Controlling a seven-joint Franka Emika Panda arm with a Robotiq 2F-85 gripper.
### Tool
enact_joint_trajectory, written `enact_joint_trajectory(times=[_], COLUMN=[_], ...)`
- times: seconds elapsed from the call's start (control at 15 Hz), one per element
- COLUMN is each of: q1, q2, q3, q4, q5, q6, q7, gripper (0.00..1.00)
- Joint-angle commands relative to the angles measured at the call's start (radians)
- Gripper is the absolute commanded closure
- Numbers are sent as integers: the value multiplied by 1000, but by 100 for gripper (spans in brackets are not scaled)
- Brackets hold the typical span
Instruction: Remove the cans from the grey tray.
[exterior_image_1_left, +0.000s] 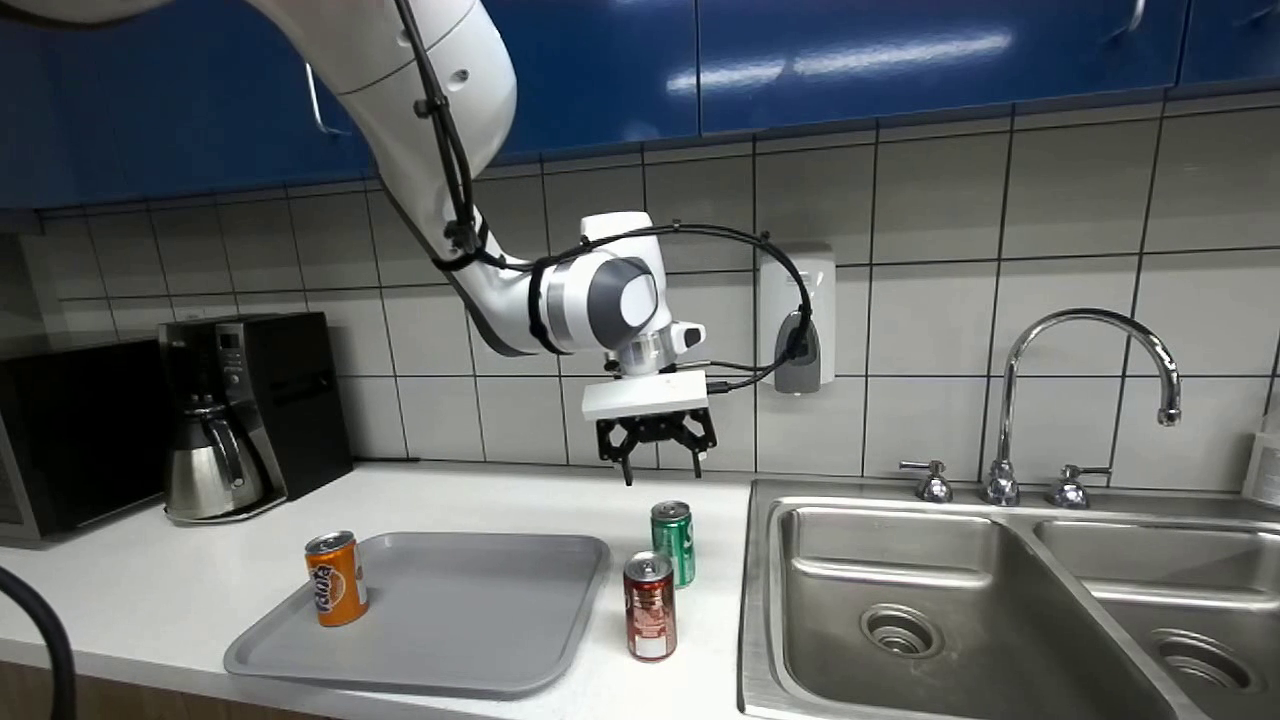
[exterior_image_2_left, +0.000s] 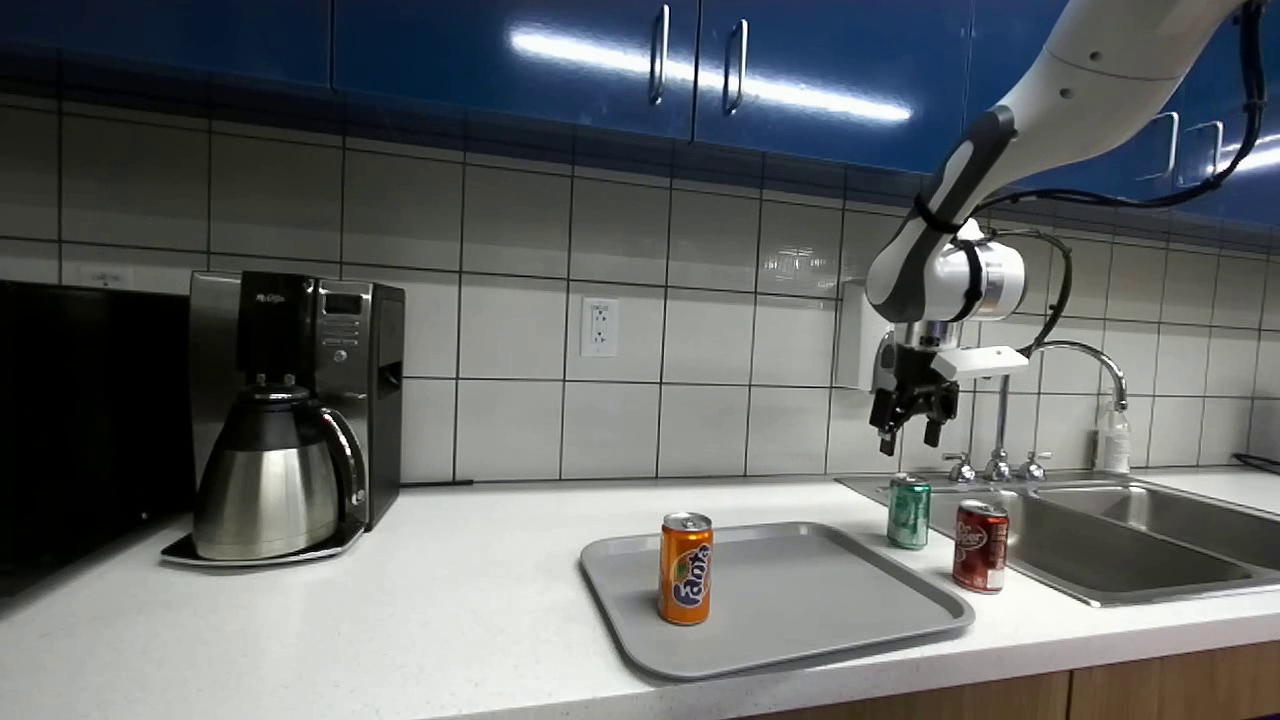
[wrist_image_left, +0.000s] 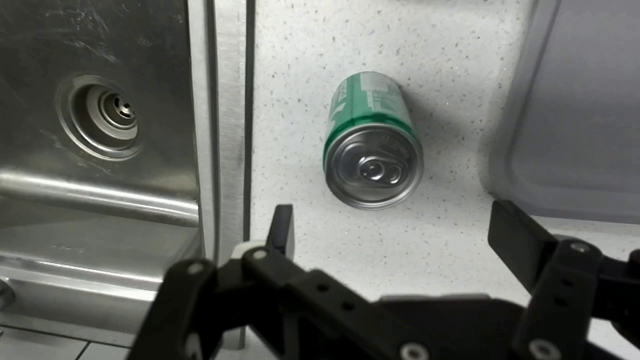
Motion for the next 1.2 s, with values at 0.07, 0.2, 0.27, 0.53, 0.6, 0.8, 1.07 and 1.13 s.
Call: enact_joint_trajectory(times=[0.07, 0.2, 0.27, 0.53, 0.6, 0.8, 1.07, 1.13], q1=[12, 26, 34, 77, 90, 128, 153, 158], q2=[-139, -183, -205, -283, -305, -346, -322, -329], q3=[21, 24, 25, 30, 33, 39, 32, 34], q4=[-128, -170, -191, -267, -287, -321, -305, -310], q5=[-2, -4, -4, -8, -10, -18, -7, -7], q6=[12, 14, 13, 10, 8, 0, -2, -2], q7=[-44, -48, -50, -41, -33, -8, -11, -9], gripper=[0, 0, 0, 0, 0, 0, 0, 0])
